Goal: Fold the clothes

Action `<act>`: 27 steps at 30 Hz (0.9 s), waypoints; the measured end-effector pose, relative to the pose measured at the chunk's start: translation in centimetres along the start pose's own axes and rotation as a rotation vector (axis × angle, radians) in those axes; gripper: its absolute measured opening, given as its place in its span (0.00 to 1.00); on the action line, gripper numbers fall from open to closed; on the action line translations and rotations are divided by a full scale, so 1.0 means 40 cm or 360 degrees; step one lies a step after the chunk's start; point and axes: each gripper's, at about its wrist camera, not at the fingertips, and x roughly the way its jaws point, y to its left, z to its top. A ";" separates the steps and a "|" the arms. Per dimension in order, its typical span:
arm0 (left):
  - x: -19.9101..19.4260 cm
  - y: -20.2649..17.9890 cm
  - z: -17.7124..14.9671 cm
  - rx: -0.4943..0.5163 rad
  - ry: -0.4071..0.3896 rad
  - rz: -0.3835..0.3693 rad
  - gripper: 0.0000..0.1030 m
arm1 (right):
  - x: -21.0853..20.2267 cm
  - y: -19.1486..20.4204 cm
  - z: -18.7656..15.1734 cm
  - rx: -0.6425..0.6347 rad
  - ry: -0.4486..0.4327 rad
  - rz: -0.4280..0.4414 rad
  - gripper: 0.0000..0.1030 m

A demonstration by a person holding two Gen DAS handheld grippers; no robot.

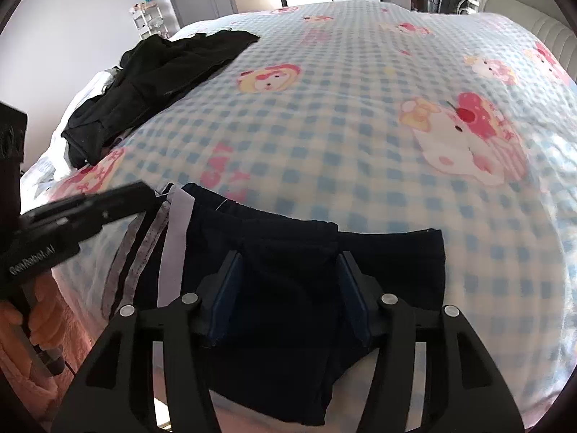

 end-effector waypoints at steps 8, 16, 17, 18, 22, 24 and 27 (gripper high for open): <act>-0.007 0.045 -0.021 -0.0144 0.0025 -0.0056 0.28 | 0.020 -0.048 -0.009 0.0134 -0.0019 -0.0038 0.29; 0.005 0.020 -0.056 -0.0109 0.0095 -0.0097 0.38 | -0.001 -0.078 -0.011 0.0254 -0.0080 0.0063 0.29; 0.013 0.021 -0.059 -0.0117 0.0112 -0.0084 0.38 | -0.006 -0.078 -0.011 0.0251 -0.0086 0.0073 0.29; 0.020 0.021 -0.061 -0.0125 0.0129 -0.0071 0.38 | -0.012 -0.079 -0.012 0.0254 -0.0094 0.0074 0.29; 0.043 0.023 -0.071 -0.0156 0.0181 -0.0037 0.28 | -0.032 -0.090 -0.016 0.0282 -0.0112 0.0081 0.30; 0.030 0.017 -0.077 -0.0156 0.0180 -0.0133 0.07 | -0.035 -0.093 -0.018 0.0283 -0.0111 0.0082 0.31; 0.013 0.001 -0.088 -0.0116 0.0202 -0.0137 0.07 | -0.032 -0.091 -0.020 0.0271 -0.0104 0.0072 0.31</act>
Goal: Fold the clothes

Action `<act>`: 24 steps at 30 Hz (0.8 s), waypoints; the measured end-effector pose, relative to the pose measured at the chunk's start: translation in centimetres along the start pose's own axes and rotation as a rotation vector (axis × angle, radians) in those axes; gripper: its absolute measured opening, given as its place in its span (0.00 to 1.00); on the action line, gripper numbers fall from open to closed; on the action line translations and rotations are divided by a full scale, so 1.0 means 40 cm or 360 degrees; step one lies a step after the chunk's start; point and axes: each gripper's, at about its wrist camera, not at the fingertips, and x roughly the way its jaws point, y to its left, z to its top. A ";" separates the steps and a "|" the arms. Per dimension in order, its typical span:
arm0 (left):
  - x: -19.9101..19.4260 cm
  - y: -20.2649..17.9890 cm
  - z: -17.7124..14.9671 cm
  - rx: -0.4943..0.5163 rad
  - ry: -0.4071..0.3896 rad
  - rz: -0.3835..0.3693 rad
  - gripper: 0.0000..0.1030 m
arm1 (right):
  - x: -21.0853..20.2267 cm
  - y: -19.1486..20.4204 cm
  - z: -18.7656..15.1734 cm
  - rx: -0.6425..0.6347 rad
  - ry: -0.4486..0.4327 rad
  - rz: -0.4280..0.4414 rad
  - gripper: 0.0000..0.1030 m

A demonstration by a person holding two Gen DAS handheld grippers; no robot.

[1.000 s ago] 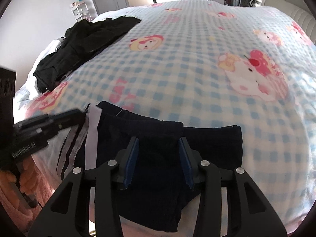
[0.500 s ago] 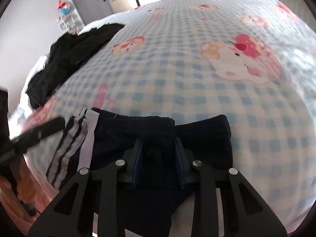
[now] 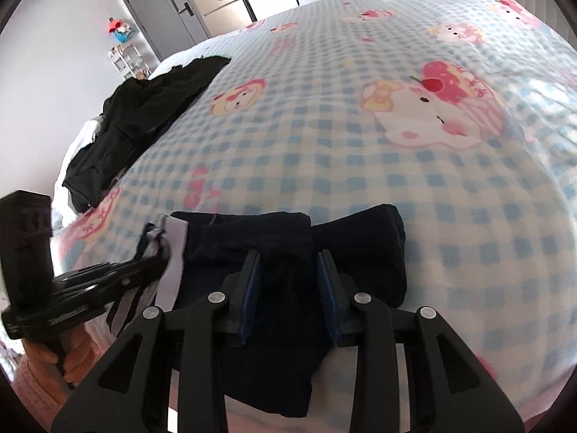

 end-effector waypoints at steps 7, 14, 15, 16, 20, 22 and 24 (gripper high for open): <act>-0.044 0.012 -0.034 -0.0017 0.0037 0.0075 0.07 | 0.012 0.020 0.006 -0.0027 0.0001 0.0001 0.31; -0.058 0.041 -0.012 -0.0118 -0.0009 0.0017 0.43 | 0.012 -0.002 -0.009 0.0037 0.0050 -0.0013 0.31; -0.064 0.044 -0.007 -0.0133 -0.0039 0.0002 0.44 | 0.004 -0.002 -0.009 0.0032 0.0036 -0.0015 0.31; -0.068 0.045 -0.003 -0.0138 -0.0066 0.0001 0.44 | -0.008 -0.001 -0.007 0.0020 0.0012 -0.0013 0.31; -0.052 0.036 0.010 -0.0089 -0.0084 0.0067 0.16 | -0.025 0.014 0.007 -0.0035 -0.0025 0.0030 0.43; -0.047 0.024 0.018 -0.0054 -0.0093 0.0092 0.14 | -0.013 0.027 0.007 -0.0073 0.0007 0.0021 0.45; -0.042 0.011 0.026 -0.0019 -0.0102 0.0117 0.14 | 0.001 0.033 0.000 -0.0085 0.0036 0.0004 0.45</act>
